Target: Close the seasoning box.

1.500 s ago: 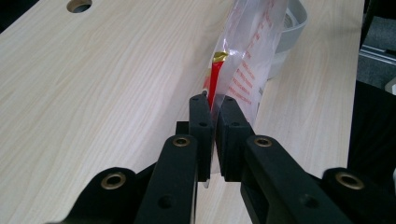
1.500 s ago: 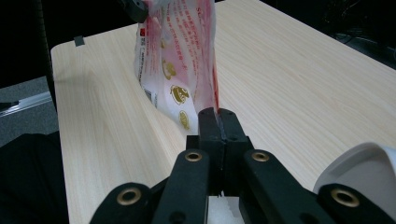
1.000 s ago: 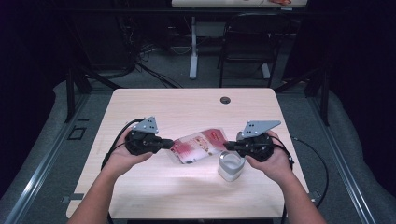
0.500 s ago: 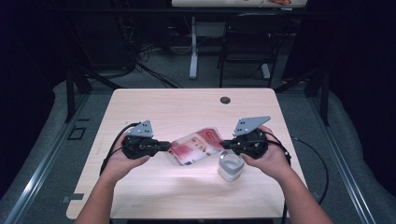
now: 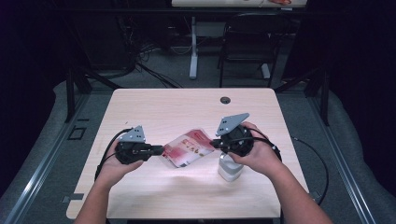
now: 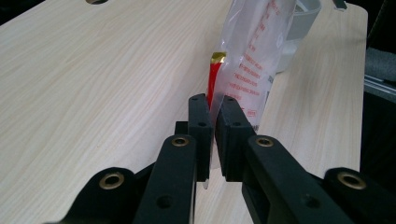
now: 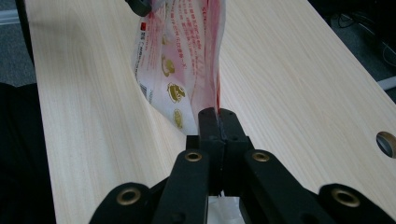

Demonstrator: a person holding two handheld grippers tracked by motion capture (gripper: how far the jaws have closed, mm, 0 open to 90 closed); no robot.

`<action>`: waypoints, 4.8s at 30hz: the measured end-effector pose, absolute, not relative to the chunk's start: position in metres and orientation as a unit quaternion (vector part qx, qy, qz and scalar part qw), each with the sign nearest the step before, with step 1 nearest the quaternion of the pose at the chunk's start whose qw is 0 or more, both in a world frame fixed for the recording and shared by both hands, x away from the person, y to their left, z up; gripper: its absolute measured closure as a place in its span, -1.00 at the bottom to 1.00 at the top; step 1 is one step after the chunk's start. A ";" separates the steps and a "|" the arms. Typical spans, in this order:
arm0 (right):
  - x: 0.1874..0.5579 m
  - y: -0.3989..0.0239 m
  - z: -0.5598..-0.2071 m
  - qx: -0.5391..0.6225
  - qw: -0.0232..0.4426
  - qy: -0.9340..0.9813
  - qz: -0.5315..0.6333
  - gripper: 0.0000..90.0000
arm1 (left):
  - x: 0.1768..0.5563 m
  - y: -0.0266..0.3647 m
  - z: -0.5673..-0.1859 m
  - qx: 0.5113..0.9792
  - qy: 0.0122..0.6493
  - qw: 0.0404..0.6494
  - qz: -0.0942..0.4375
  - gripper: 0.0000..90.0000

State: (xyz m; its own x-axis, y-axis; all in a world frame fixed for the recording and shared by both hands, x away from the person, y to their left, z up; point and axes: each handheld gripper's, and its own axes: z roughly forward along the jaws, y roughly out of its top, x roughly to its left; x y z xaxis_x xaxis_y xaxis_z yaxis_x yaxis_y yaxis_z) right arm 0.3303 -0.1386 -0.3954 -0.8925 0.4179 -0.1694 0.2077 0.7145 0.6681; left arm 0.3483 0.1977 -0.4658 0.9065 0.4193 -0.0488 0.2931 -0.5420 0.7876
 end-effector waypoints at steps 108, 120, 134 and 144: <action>0.336 -0.057 -0.396 0.134 0.122 0.900 0.397 0.50 | 0.351 0.211 -0.504 0.862 0.237 0.446 0.047 0.20; 0.336 -0.054 -0.390 0.141 0.120 0.890 0.417 0.23 | 0.353 0.220 -0.506 0.856 0.259 0.443 0.064 0.12; 0.335 -0.068 -0.386 0.180 0.143 0.873 0.431 0.06 | 0.352 0.227 -0.504 0.853 0.268 0.443 0.067 0.13; 0.338 -0.077 -0.387 0.194 0.154 0.862 0.441 0.04 | 0.351 0.230 -0.500 0.848 0.269 0.451 0.068 0.13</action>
State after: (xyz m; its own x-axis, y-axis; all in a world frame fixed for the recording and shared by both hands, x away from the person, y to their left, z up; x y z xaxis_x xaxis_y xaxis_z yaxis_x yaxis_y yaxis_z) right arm 0.3376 -0.0768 -0.3872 -0.8772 0.4708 -0.0940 0.1991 0.5349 0.8211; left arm 0.3510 0.2304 -0.4999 0.8459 0.5179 -0.1276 0.3954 -0.4483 0.8016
